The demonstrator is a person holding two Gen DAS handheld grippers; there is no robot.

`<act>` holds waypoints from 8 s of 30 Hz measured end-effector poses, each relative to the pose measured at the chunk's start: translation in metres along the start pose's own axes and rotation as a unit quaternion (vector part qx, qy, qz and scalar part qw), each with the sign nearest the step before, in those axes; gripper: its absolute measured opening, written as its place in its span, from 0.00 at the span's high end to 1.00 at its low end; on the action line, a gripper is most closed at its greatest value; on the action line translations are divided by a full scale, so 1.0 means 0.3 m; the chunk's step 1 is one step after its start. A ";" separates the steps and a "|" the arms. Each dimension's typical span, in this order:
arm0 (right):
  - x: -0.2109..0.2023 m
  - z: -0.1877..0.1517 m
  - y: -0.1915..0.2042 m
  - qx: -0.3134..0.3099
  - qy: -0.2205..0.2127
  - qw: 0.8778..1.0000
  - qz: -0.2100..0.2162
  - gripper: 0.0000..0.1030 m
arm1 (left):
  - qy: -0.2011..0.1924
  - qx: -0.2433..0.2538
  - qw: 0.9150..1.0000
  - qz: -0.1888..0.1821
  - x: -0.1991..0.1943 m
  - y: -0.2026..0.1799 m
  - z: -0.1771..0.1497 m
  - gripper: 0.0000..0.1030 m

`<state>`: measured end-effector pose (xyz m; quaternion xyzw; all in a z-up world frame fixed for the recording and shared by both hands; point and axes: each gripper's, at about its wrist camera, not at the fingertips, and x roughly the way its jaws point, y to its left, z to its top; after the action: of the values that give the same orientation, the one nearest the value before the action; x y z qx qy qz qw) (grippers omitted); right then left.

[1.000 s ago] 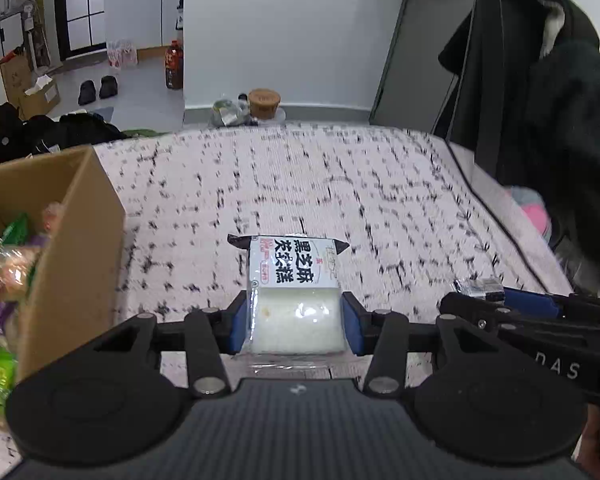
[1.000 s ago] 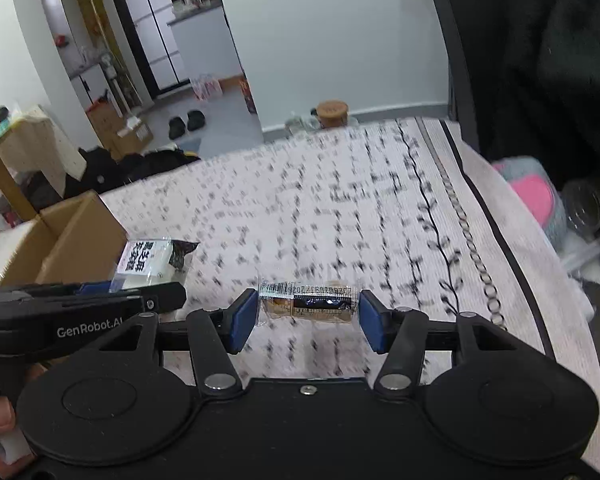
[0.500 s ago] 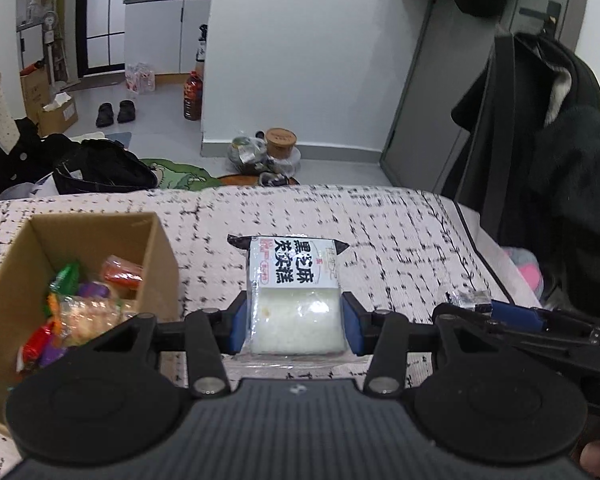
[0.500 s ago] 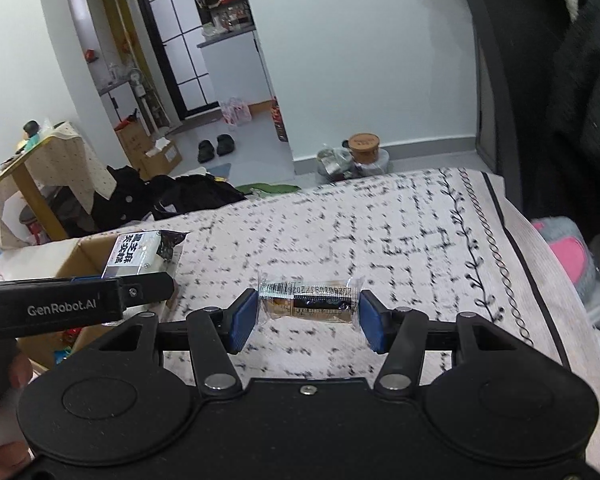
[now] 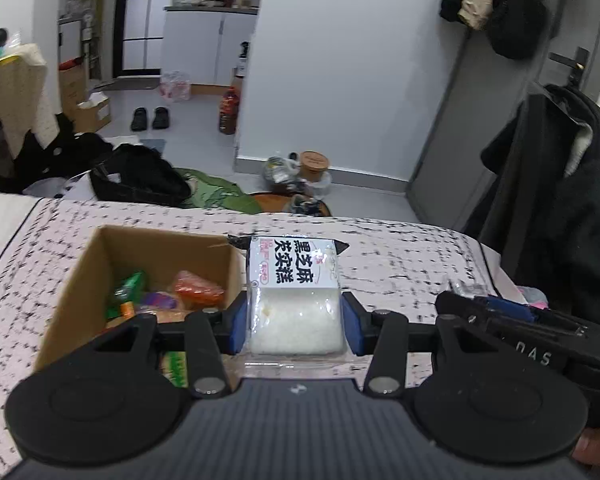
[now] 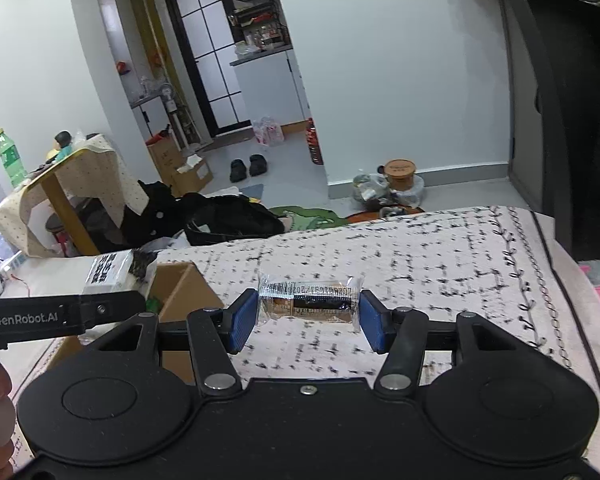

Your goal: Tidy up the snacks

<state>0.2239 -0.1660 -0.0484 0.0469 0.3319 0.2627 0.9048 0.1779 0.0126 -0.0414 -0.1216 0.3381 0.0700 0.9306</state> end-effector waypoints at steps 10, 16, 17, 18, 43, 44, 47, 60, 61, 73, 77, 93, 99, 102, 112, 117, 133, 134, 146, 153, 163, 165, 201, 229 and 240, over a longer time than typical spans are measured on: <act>0.028 0.000 0.091 -0.020 0.005 0.999 0.027 0.48 | -0.004 -0.029 0.999 0.039 -0.044 0.141 0.010 0.55; 0.047 -0.003 0.134 -0.031 0.011 0.999 0.038 0.48 | 0.002 -0.062 0.996 0.070 -0.053 0.257 -0.001 0.55; 0.051 -0.003 0.143 -0.033 0.013 0.999 0.041 0.48 | 0.004 -0.068 0.995 0.076 -0.053 0.275 -0.003 0.55; 0.055 -0.003 0.150 -0.035 0.014 0.998 0.043 0.48 | 0.006 -0.073 0.994 0.080 -0.054 0.292 -0.005 0.55; 0.113 -0.001 0.426 -0.112 0.057 0.977 0.171 0.42 | 0.006 -0.114 0.986 0.118 -0.146 0.456 0.008 0.37; 0.111 -0.005 0.433 -0.117 0.061 0.976 0.176 0.40 | 0.006 -0.115 0.986 0.119 -0.149 0.461 0.009 0.37; 0.089 -0.008 0.431 -0.119 0.058 0.975 0.179 0.37 | 0.007 -0.117 0.986 0.119 -0.153 0.465 0.008 0.36; 0.058 -0.016 0.252 -0.040 0.052 0.991 0.120 0.33 | 0.011 -0.120 0.986 0.113 -0.146 0.439 -0.017 0.31; 0.054 -0.021 0.242 -0.037 0.053 0.991 0.120 0.33 | 0.011 -0.118 0.986 0.113 -0.145 0.432 -0.019 0.30; -0.014 -0.052 0.140 -0.025 0.061 0.992 0.108 0.33 | 0.035 -0.093 0.990 0.097 -0.127 0.313 -0.044 0.18; -0.060 -0.047 0.097 -0.008 0.054 0.993 0.101 0.29 | 0.042 -0.073 0.992 0.092 -0.132 0.259 -0.056 0.17; -0.295 0.050 0.048 0.000 0.032 0.997 0.065 0.15 | 0.037 -0.045 0.997 0.056 -0.297 0.145 -0.027 0.04; -0.367 0.069 0.073 -0.010 0.025 0.998 0.061 0.08 | 0.032 -0.038 0.998 0.037 -0.373 0.118 -0.027 0.00; -0.397 0.078 0.083 -0.008 0.023 0.998 0.060 0.08 | 0.027 -0.038 0.998 0.030 -0.413 0.110 -0.022 0.00; -0.523 0.070 0.157 -0.025 0.015 0.997 0.065 0.00 | 0.020 -0.003 1.000 0.004 -0.542 0.077 -0.021 0.00; -0.579 0.054 0.184 -0.025 0.013 0.997 0.065 0.00 | 0.015 0.013 1.000 -0.005 -0.603 0.060 -0.036 0.00; -0.721 0.025 0.275 -0.041 0.006 0.997 0.070 0.00 | -0.004 0.027 1.000 -0.003 -0.785 0.087 -0.081 0.00; -0.727 0.024 0.284 -0.043 0.006 0.997 0.070 0.00 | -0.005 0.029 1.000 -0.002 -0.794 0.086 -0.080 0.00; -0.778 0.012 0.339 -0.031 0.001 0.998 0.053 0.00 | -0.023 0.028 0.999 0.018 -0.894 0.123 -0.094 0.00; -0.780 0.005 0.373 -0.041 -0.005 0.999 0.021 0.00 | -0.029 0.017 0.999 0.012 -0.923 0.122 -0.086 0.00; -0.762 -0.002 0.368 -0.033 0.004 0.999 0.022 0.00 | -0.024 -0.003 1.000 0.017 -0.910 0.114 -0.085 0.00; -0.760 -0.003 0.371 -0.034 0.005 0.999 0.021 0.00 | -0.023 -0.004 1.000 0.016 -0.908 0.113 -0.086 0.00; -0.764 0.015 0.385 -0.051 0.026 0.998 0.008 0.00 | -0.025 0.001 0.999 0.020 -0.907 0.108 -0.085 0.00; -0.766 0.009 0.389 -0.054 0.027 0.998 0.008 0.00 | -0.023 0.003 0.999 0.023 -0.911 0.105 -0.091 0.00; -0.766 0.008 0.388 -0.053 0.028 0.998 0.008 0.00 | -0.017 0.002 1.000 0.022 -0.905 0.109 -0.094 0.00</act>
<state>0.0262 -0.1824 0.1160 -0.0057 0.3424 0.2878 0.8944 -0.0532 0.0232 0.1074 -0.1104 0.3247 0.0921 0.9348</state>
